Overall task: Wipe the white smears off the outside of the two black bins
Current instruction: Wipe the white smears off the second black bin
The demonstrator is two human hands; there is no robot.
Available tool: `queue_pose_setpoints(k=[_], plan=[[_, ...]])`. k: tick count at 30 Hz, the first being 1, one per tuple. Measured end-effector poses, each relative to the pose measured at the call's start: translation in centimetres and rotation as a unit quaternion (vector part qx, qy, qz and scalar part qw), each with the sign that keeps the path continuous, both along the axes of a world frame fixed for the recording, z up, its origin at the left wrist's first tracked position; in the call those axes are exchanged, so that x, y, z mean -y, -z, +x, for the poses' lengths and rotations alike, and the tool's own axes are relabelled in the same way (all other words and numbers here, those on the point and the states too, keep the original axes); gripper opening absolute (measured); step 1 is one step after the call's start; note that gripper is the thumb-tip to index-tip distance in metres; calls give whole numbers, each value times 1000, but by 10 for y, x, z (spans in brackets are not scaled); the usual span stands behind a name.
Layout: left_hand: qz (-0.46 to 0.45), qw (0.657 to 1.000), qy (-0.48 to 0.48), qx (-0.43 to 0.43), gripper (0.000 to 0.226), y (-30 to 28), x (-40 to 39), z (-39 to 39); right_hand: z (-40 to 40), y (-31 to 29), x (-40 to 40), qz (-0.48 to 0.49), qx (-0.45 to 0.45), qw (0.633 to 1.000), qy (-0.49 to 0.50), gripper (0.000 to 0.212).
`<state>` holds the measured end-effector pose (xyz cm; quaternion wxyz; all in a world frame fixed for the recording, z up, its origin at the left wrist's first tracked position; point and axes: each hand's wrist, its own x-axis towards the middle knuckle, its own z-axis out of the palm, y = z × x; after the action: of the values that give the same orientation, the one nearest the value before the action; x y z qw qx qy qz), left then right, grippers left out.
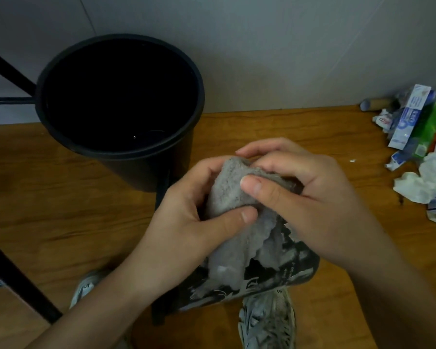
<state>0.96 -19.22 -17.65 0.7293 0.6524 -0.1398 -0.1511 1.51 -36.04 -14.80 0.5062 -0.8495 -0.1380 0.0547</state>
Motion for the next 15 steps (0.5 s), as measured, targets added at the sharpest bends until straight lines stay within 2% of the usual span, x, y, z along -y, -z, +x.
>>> queue_pose_setpoints(k=[2, 4, 9, 11, 13, 15], plan=[[19, 1000, -1, 14, 49, 1, -4, -1, 0, -3, 0, -29, 23, 999, 15, 21], [57, 997, -22, 52, 56, -1, -12, 1, -1, -10, 1, -103, 69, 992, 17, 21], [211, 947, -16, 242, 61, -21, -26, 22, 4, -44, 12, -263, 155, 951, -44, 24], [245, 928, 14, 279, 58, -34, -27, 30, 9, -59, 15, -267, 167, 945, -86, 22], [265, 916, 60, 295, 49, -47, -26, 38, 13, -72, 18, -235, 136, 952, -144, 20], [258, 924, 119, 255, 31, -60, -26, 41, 16, -82, 21, -214, 105, 956, -169, 20]])
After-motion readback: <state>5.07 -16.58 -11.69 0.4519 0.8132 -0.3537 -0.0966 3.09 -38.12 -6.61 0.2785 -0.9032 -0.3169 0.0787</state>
